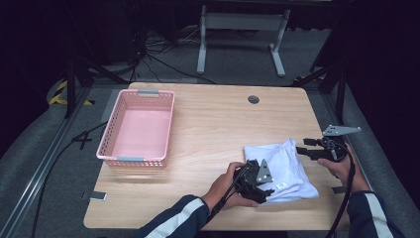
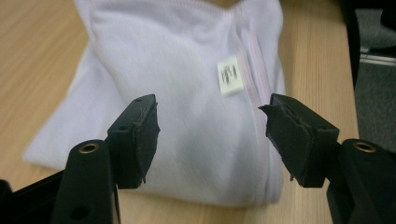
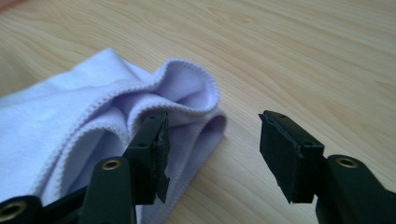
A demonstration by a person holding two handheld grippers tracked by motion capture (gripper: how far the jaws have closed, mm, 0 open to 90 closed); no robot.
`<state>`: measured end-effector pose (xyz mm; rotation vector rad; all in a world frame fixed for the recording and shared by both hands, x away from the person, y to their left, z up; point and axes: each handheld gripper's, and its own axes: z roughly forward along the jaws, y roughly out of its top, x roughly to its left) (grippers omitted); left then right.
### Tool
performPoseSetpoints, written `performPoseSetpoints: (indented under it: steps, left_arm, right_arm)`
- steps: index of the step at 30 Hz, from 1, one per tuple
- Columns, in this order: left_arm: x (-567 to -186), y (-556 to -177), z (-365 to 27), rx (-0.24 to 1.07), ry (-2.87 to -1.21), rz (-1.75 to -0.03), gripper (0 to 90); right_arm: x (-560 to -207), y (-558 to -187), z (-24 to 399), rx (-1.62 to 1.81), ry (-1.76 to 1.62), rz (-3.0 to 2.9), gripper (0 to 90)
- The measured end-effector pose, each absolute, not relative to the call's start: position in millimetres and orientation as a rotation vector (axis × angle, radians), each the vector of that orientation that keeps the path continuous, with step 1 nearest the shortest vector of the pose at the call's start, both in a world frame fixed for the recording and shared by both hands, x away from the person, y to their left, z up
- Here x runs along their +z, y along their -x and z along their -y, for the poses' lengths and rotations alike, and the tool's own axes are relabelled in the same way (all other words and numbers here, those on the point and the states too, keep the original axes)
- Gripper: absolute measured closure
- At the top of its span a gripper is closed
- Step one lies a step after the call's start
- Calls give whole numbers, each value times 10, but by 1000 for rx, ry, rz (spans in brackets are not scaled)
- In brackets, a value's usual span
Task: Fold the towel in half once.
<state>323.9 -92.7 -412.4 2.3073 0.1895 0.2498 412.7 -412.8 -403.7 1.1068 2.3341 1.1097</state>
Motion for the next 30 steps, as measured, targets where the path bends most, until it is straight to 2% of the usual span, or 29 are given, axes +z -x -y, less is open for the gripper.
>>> performPoseSetpoints:
  steps: [4,6,9,10,11,12,14,15,17,20,26,29,30]
  left_arm:
    - [-4271,-3119,958,175,-2311,-174,325]
    - [-4338,-3021,1010,166,-2309,-160,318]
    - [-4421,-2936,1099,278,-2353,-127,350]
    - [-4447,-2933,1115,277,-2353,-136,366]
    - [-4462,-2933,1122,297,-2353,-131,420]
    - [-4482,-2926,1123,353,-2355,-123,473]
    - [-4510,-2950,1081,379,-2353,-123,624]
    - [-4515,-2955,1065,395,-2344,-126,690]
    - [-4507,-2966,1037,392,-2359,-105,741]
    - [-4480,-2943,995,436,-2387,-84,762]
    - [-4457,-2931,686,410,-2414,-110,766]
    - [-4433,-2893,551,372,-2409,-100,742]
    - [-4439,-2873,508,366,-2413,-110,735]
  right_arm:
    - [-3922,-4059,4105,1050,-1127,-2263,439]
    - [-3843,-4009,4083,1152,-1123,-2243,438]
    - [-3774,-3965,3894,1185,-1067,-2262,403]
    - [-3780,-3973,3839,1180,-1065,-2282,391]
    - [-3813,-3999,3744,1122,-1081,-2306,349]
    - [-3846,-4016,3695,1091,-1080,-2317,339]
    - [-4015,-4089,3628,992,-1109,-2369,341]
    - [-4106,-4119,3652,963,-1126,-2387,371]
    - [-4218,-4135,3711,919,-1155,-2406,403]
    - [-4350,-4127,3783,882,-1200,-2454,417]
    - [-4424,-3981,3760,958,-1216,-2466,394]
    - [-4361,-3941,3705,926,-1166,-2473,356]
    - [-4279,-3916,3681,934,-1131,-2447,369]
